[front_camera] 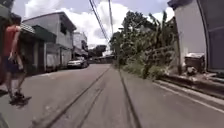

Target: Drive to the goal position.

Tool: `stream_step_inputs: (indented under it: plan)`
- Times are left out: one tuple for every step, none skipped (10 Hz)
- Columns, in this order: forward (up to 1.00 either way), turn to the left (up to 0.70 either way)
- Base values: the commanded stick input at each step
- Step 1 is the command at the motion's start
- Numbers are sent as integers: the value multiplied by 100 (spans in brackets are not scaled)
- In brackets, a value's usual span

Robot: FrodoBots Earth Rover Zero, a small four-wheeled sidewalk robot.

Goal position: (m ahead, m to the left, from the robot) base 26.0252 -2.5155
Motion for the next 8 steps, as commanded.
stream_step_inputs:
  plan:
    - [100,0]
    - [100,0]
    - [100,0]
    - [100,0]
    - [100,0]
    - [100,0]
    - [100,0]
    - [100,0]
